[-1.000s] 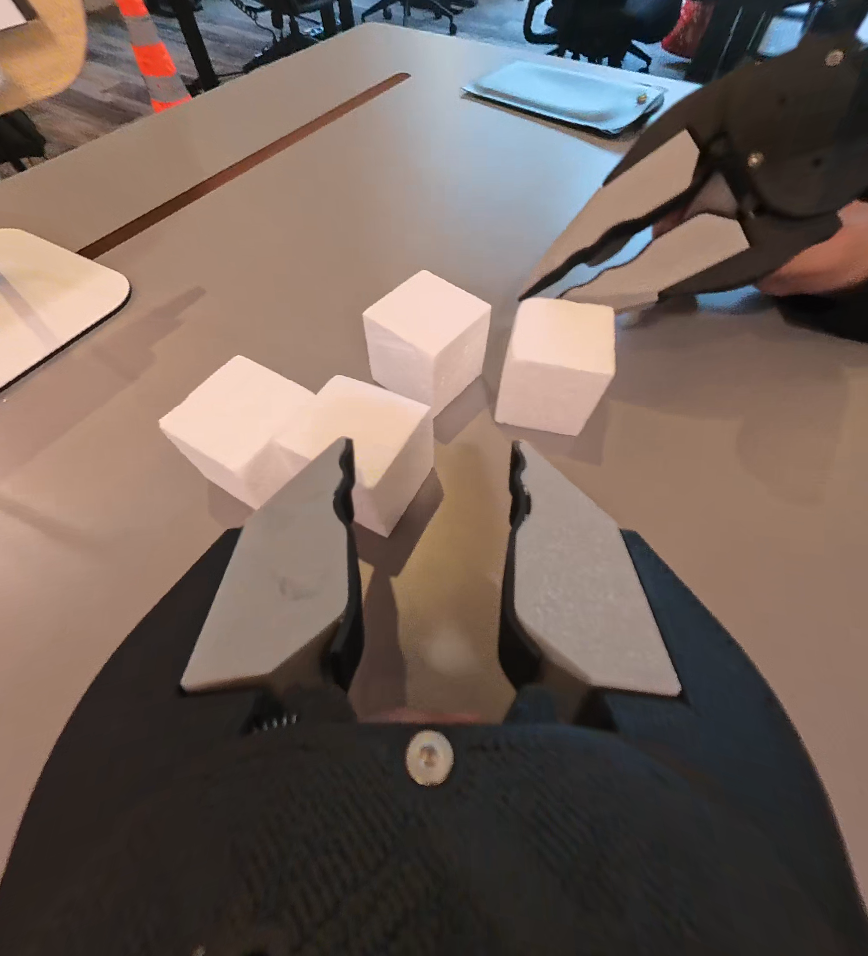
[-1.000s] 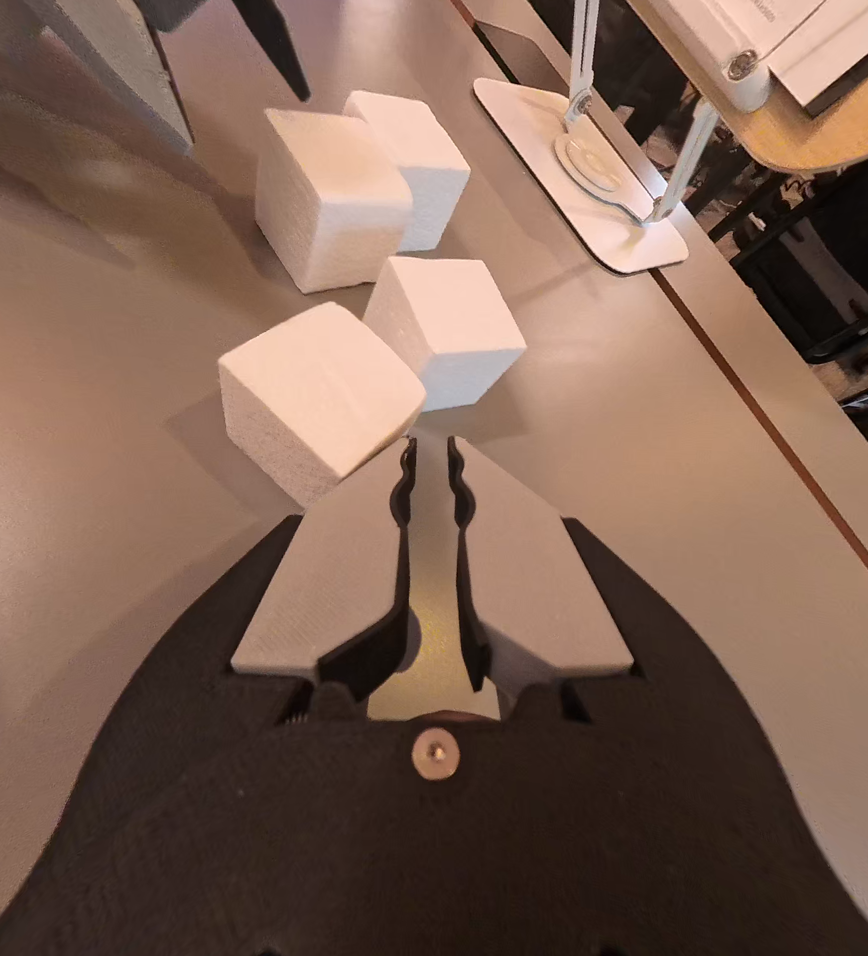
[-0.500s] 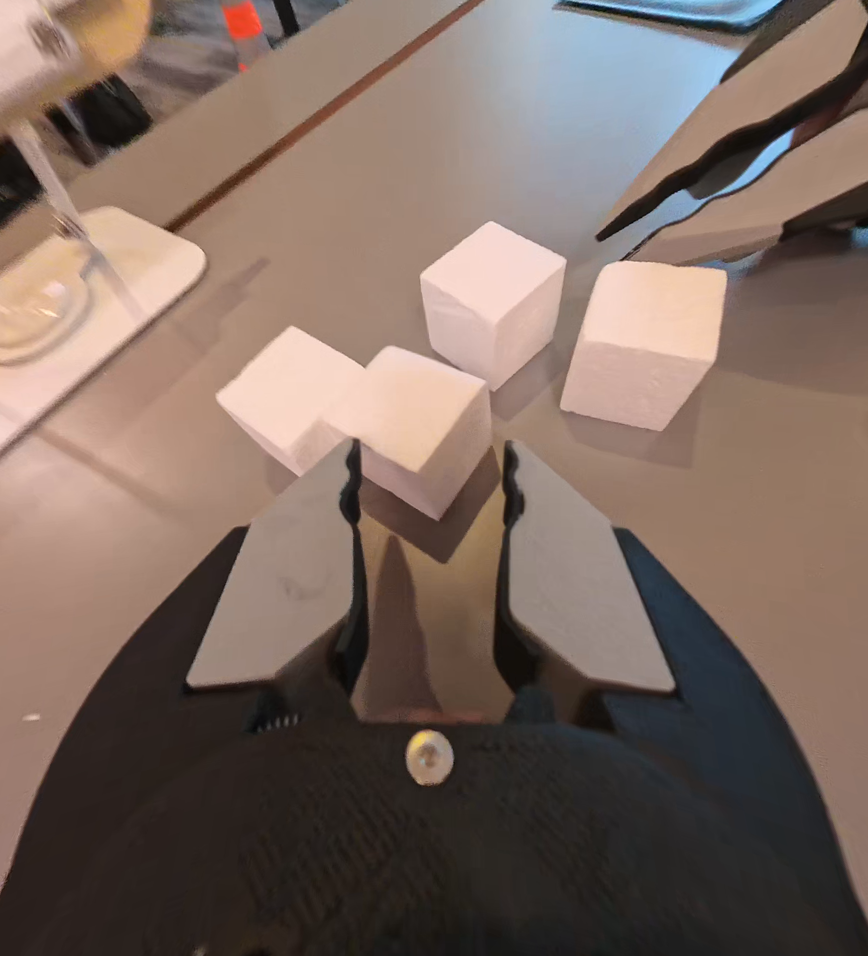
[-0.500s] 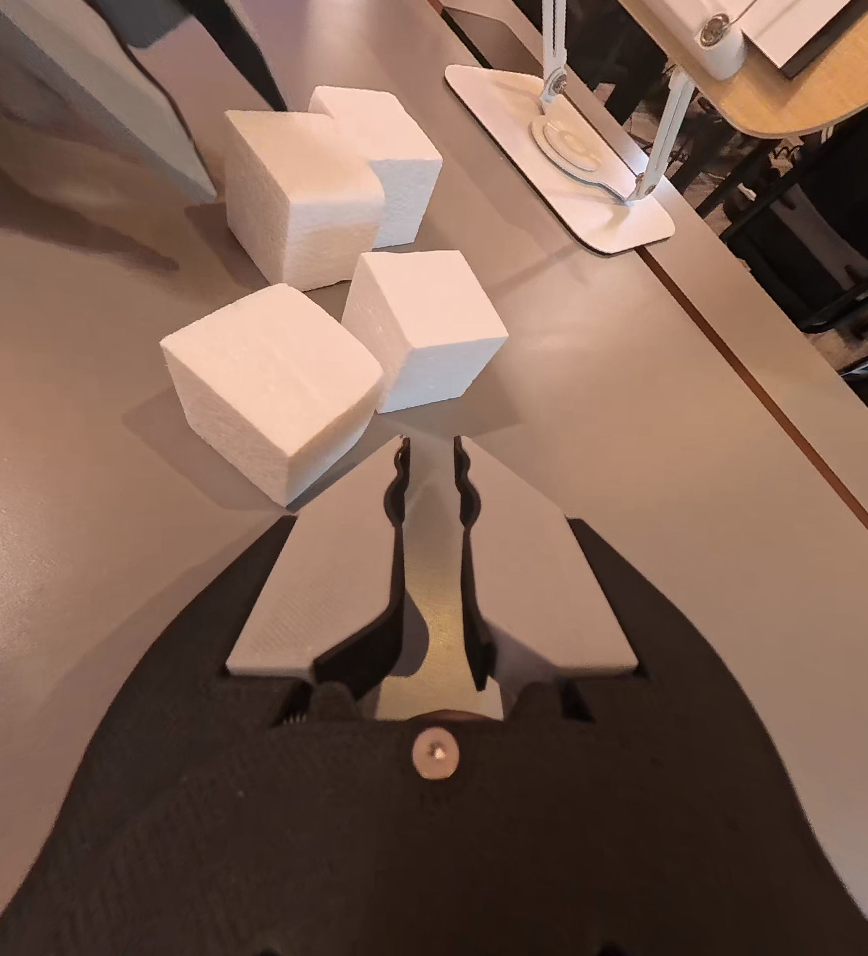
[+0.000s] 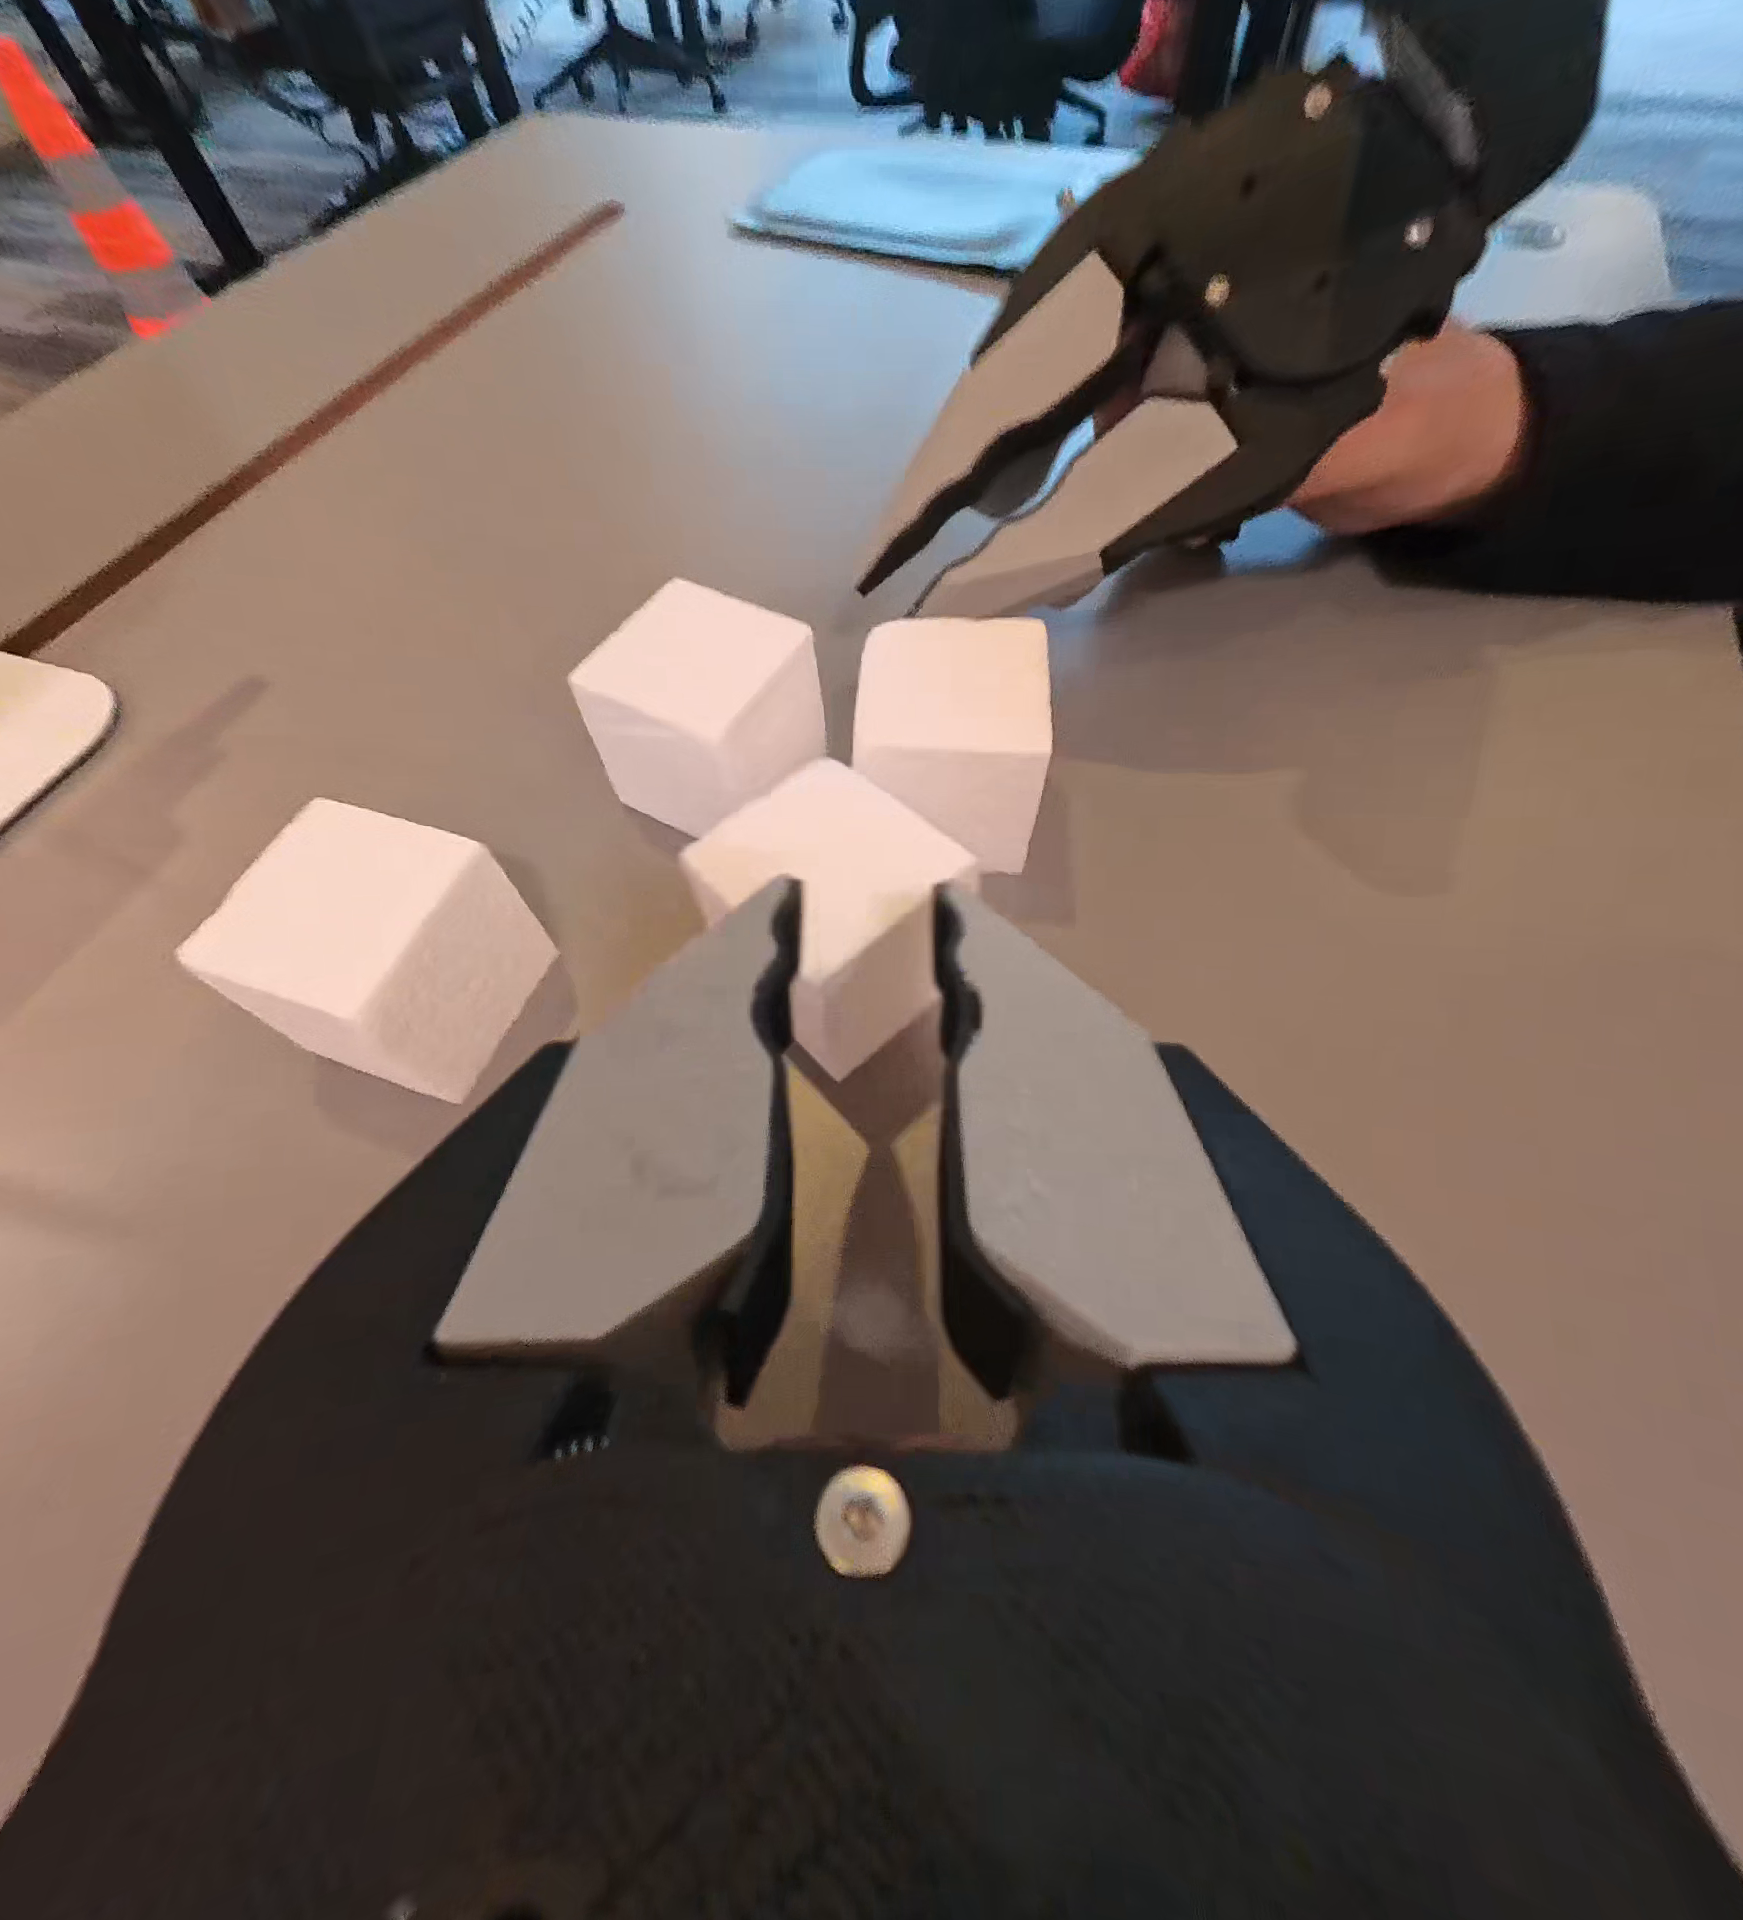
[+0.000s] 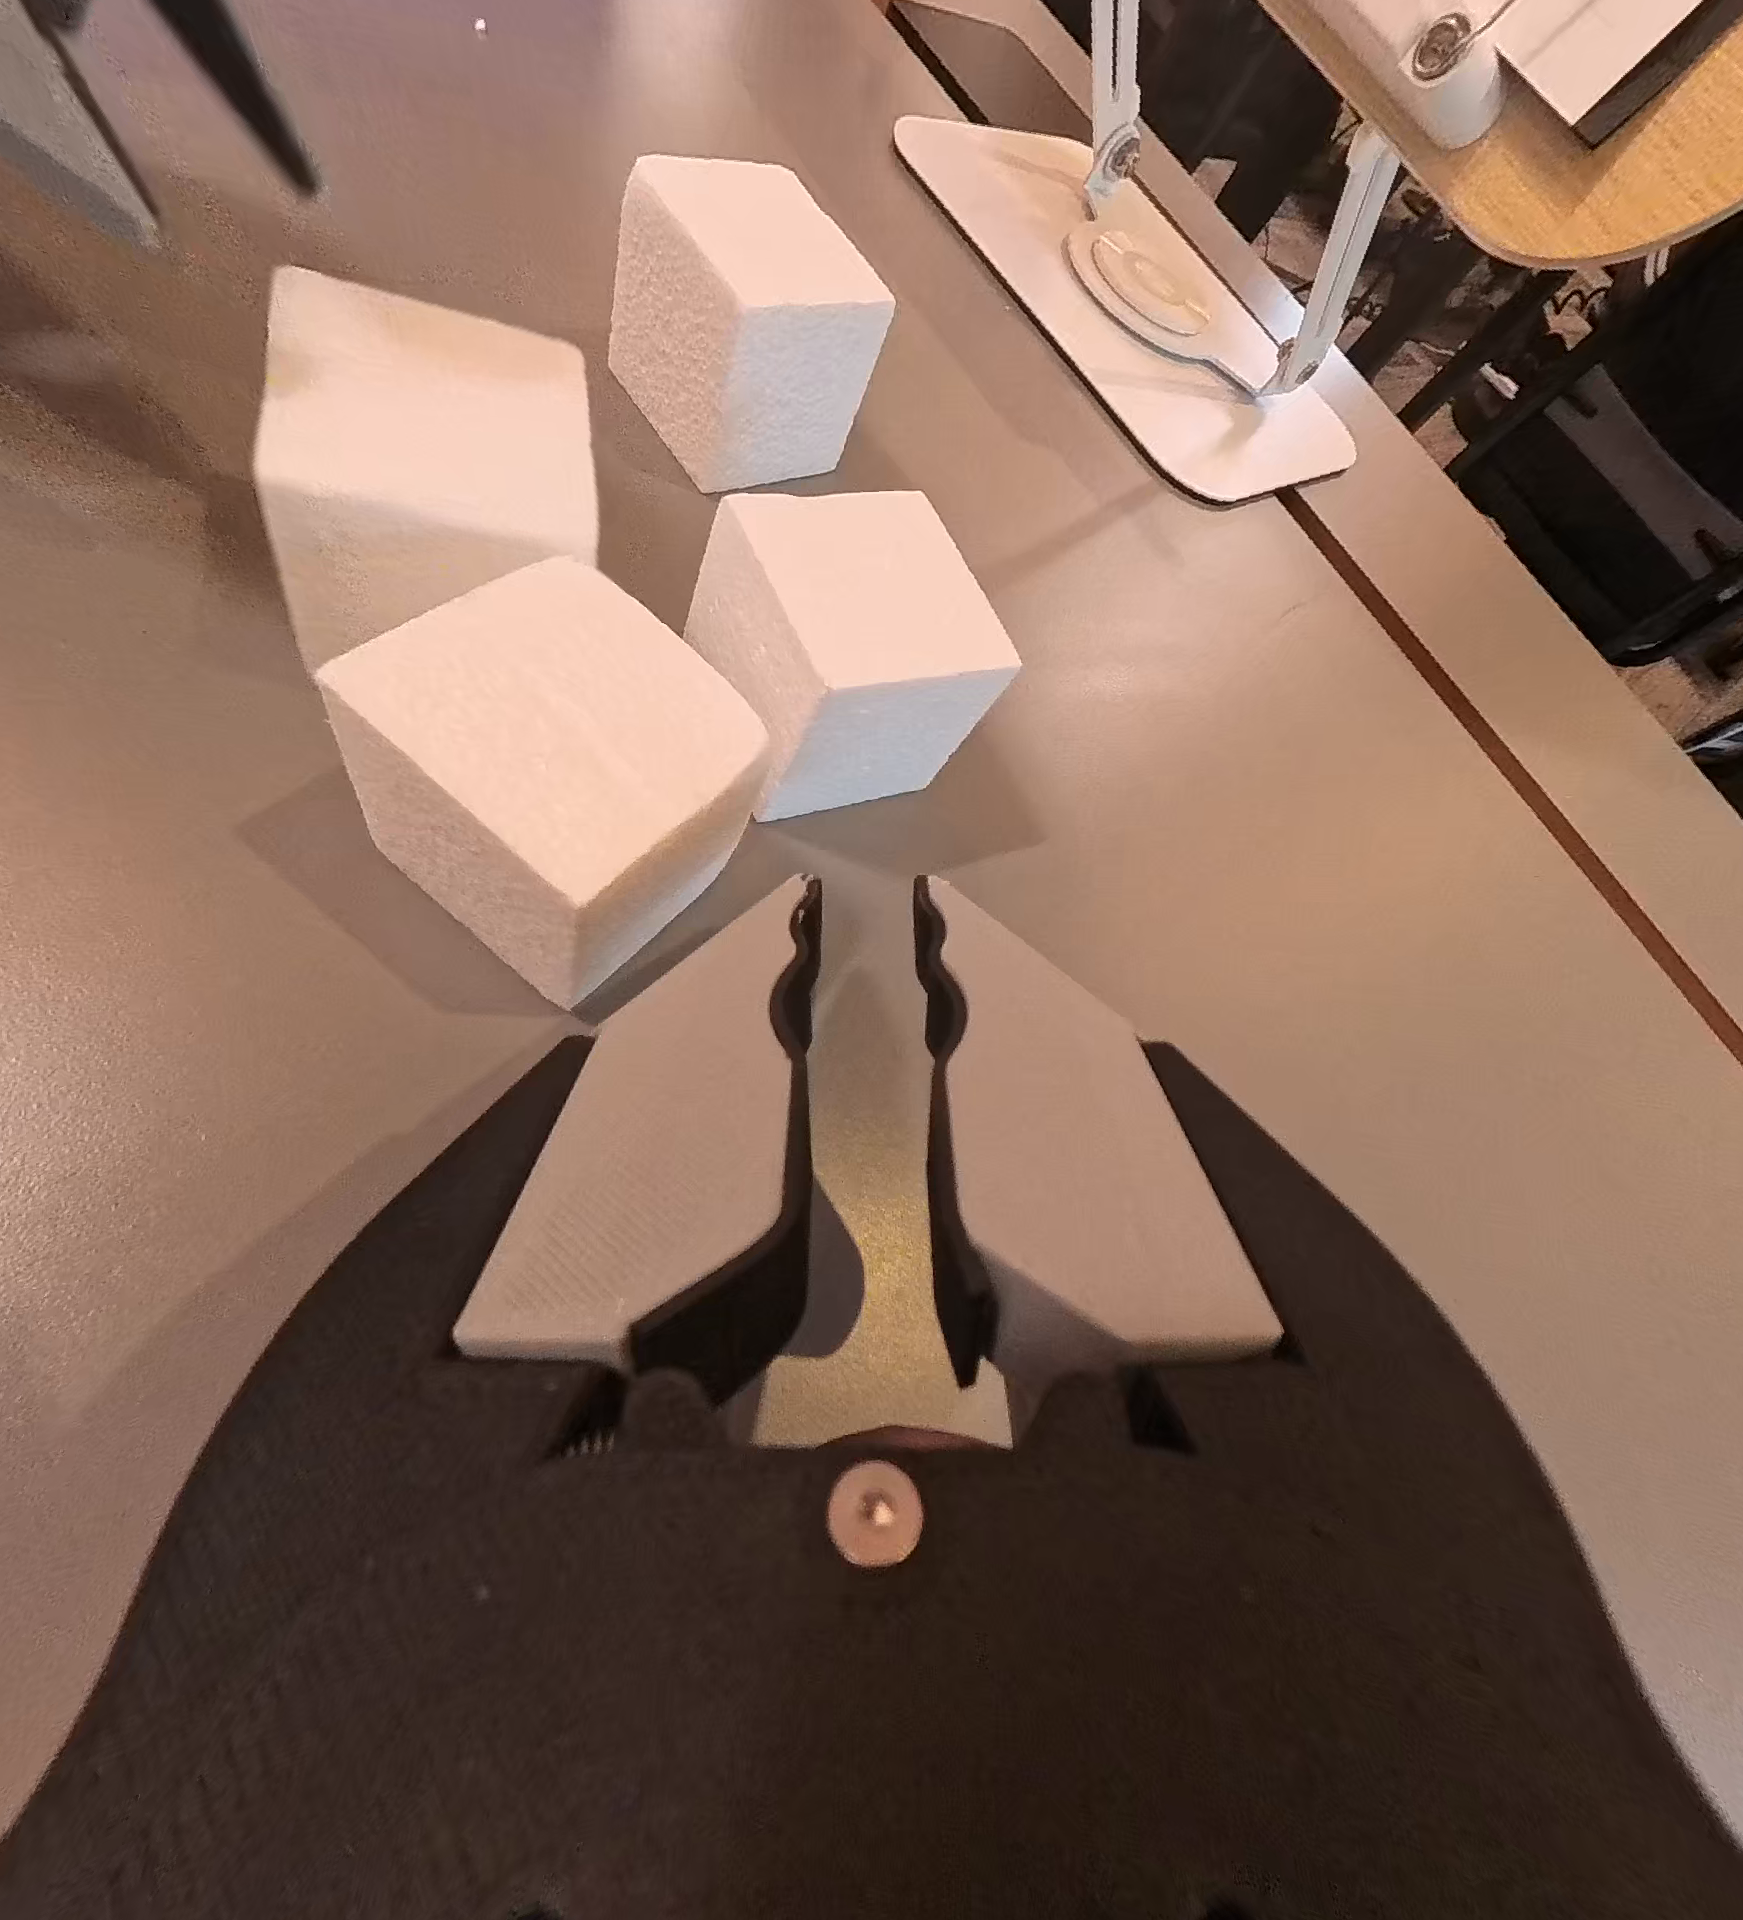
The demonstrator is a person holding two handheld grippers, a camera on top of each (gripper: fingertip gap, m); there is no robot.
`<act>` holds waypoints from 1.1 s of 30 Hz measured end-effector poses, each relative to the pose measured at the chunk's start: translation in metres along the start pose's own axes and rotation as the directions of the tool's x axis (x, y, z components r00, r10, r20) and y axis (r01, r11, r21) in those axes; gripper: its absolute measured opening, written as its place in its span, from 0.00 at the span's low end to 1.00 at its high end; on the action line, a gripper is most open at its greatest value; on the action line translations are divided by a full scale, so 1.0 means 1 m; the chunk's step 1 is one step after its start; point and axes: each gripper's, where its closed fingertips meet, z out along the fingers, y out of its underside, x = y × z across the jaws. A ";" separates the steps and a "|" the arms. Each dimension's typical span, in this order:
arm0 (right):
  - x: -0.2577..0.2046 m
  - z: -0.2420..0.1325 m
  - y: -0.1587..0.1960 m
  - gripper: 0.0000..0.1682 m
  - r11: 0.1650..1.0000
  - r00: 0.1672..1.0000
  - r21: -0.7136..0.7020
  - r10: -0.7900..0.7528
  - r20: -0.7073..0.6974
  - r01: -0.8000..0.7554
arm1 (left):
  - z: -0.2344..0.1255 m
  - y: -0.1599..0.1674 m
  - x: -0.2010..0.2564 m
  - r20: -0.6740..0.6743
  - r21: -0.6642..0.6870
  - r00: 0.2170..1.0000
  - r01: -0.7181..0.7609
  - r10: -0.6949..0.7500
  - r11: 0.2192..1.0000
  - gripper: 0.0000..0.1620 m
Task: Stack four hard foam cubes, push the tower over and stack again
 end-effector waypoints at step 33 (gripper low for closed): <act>0.001 -0.003 -0.002 0.09 1.000 1.000 0.009 0.000 -0.005 0.000 | 0.050 0.035 -0.014 0.199 -0.235 0.979 0.011 0.038 0.972 0.44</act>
